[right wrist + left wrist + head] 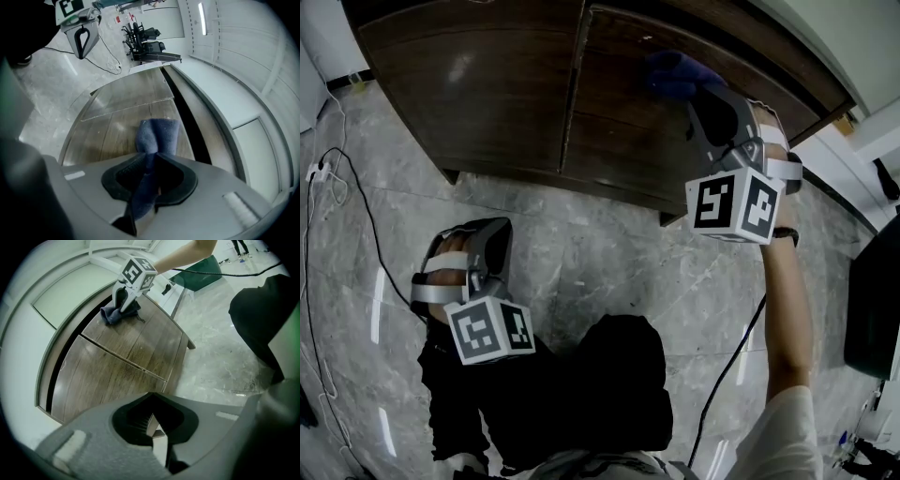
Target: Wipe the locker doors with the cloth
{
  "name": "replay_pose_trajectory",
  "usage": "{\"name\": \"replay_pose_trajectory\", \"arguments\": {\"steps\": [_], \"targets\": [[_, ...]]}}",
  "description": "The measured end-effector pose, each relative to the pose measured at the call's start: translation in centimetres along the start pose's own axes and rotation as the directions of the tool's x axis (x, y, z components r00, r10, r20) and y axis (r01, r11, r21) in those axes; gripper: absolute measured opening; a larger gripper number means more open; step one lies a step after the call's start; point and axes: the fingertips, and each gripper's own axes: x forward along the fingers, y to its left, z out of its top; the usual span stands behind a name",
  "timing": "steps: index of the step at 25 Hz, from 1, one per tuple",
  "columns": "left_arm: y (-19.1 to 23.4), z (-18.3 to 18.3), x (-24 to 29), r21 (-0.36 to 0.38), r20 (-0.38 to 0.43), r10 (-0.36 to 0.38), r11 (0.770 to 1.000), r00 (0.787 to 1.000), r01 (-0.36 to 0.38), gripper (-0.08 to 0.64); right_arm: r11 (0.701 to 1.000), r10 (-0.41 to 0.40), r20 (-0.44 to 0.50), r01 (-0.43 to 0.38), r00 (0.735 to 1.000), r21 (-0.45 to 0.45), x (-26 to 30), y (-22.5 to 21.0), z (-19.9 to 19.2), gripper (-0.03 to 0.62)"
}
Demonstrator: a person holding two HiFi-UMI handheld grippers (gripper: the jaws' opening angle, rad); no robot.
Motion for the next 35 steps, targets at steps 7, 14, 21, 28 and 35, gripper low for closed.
{"name": "replay_pose_trajectory", "arguments": {"steps": [7, 14, 21, 28, 35], "targets": [[0.3, -1.1, -0.4, -0.007, -0.019, 0.009, 1.0, 1.0, -0.009, 0.002, 0.998, 0.06, 0.018, -0.06, 0.998, 0.026, 1.7, 5.7, 1.3, 0.072], [0.6, -2.4, -0.8, -0.02, -0.04, 0.017, 1.0, 0.999, -0.018, 0.002, 0.987, 0.159, 0.024, -0.16, 0.987, 0.034, 3.2, 12.2, 1.8, 0.072], [0.5, -3.2, -0.8, -0.026, -0.057, 0.016, 1.0, 0.998, -0.018, 0.002, 0.955, 0.291, 0.014, -0.291, 0.957, 0.056, 5.1, 20.6, 2.2, 0.072], [0.6, -3.9, -0.8, -0.03, -0.069, 0.019, 0.999, 0.997, -0.021, 0.002, 0.923, 0.375, 0.001, -0.373, 0.927, 0.098, 6.6, 26.9, 2.6, 0.072], [0.7, -4.4, -0.6, -0.032, -0.085, 0.021, 0.999, 0.996, -0.024, 0.002, 0.866, 0.488, -0.018, -0.481, 0.873, 0.137, 7.8, 33.3, 2.7, 0.071]]}}
